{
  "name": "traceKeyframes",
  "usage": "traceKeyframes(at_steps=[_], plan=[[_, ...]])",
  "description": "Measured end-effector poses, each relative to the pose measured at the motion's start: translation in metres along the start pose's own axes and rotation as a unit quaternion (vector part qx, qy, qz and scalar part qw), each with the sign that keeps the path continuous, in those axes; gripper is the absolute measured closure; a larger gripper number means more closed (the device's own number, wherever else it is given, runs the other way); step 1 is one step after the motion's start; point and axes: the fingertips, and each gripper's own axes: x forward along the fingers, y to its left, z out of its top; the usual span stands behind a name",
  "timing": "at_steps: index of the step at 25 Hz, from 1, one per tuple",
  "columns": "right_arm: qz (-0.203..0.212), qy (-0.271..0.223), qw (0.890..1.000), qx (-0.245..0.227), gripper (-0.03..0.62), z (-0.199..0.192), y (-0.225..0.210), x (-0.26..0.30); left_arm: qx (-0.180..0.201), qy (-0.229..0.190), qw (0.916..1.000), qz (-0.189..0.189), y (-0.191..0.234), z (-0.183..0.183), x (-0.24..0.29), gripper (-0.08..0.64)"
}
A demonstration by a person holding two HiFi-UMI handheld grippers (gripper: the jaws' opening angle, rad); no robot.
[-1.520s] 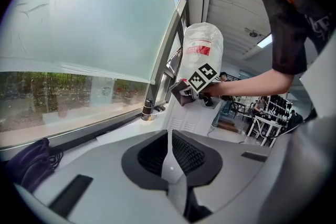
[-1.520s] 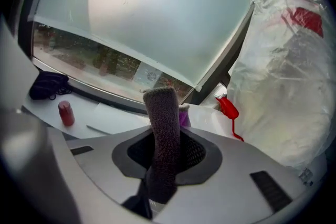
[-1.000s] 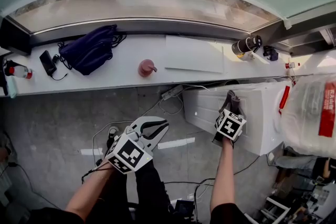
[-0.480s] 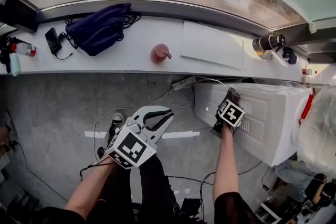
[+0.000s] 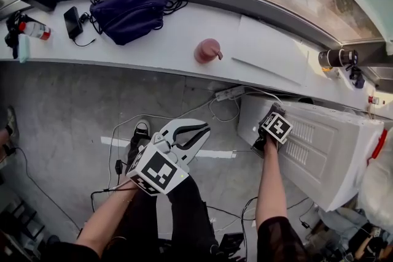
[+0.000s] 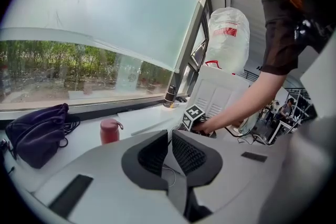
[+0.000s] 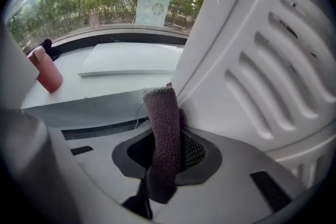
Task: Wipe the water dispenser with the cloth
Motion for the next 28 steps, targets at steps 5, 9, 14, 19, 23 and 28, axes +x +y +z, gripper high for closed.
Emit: traceKeyframes(at_steps=[5,9,14,19,23,28], plan=[[0.003,0.007,0.999,0.031,0.492,0.002,0.001,0.004,-0.001,0.001,0.9999,0.015,-0.002,-0.004,-0.007,0.526],[0.041,-0.015,0.998,0.041,0.491,0.017,0.004,-0.029,-0.001,-0.004,0.9995,0.032,-0.006,0.013,-0.023,0.526],[0.127,-0.067,0.99,0.015,0.491,0.037,0.012,-0.112,-0.015,-0.015,0.9971,0.073,-0.003,0.045,-0.061,0.526],[0.199,-0.105,0.974,0.015,0.491,0.047,0.007,-0.21,0.009,-0.015,0.9959,0.088,-0.013,0.082,-0.09,0.526],[0.25,-0.125,0.96,0.011,0.491,0.048,0.003,-0.288,0.044,-0.028,0.9955,0.078,-0.04,0.127,-0.11,0.526],[0.281,-0.177,0.943,0.014,0.491,0.063,-0.003,-0.382,0.064,-0.045,0.9962,0.038,-0.092,0.174,-0.134,0.526]])
